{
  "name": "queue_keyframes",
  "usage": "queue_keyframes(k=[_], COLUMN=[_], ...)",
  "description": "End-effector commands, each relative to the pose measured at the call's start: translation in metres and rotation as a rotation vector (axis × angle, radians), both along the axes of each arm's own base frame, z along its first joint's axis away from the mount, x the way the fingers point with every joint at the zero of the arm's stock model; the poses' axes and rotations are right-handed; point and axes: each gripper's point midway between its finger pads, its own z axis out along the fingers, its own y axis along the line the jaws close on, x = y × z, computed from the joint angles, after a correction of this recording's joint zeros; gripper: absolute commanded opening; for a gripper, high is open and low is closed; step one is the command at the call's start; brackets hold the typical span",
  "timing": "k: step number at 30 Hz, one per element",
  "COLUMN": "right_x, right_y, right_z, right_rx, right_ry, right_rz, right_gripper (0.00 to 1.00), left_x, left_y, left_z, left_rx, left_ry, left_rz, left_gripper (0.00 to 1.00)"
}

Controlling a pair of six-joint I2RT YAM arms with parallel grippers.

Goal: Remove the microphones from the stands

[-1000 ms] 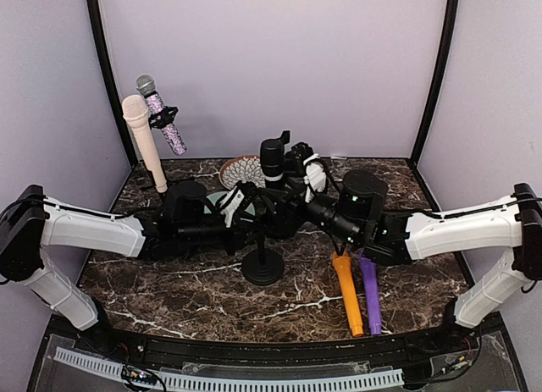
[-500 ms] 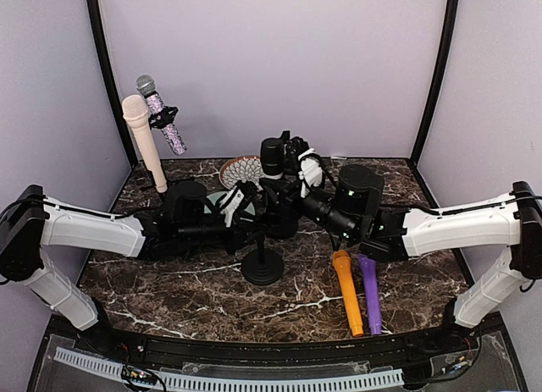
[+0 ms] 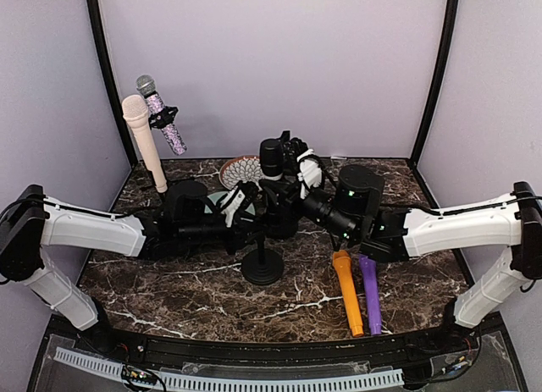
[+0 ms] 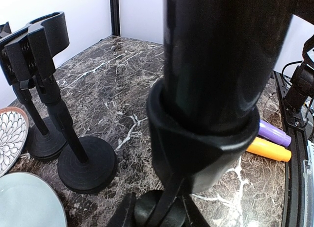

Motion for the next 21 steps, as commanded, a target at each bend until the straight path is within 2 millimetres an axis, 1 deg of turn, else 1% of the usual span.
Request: queue_keyframes(k=[1, 21], right_x=[0.0, -0.007], right_y=[-0.013, -0.029], right_z=[0.047, 0.079], right_rx=[0.08, 0.166], right_ry=[-0.088, -0.123], right_rz=[-0.039, -0.044], right_gripper=[0.0, 0.0], left_x=[0.003, 0.002], left_y=[0.013, 0.014], left_z=[-0.034, -0.038], left_rx=[0.118, 0.125], left_ry=[0.049, 0.06], left_rz=[0.039, 0.041], left_gripper=[0.0, 0.0])
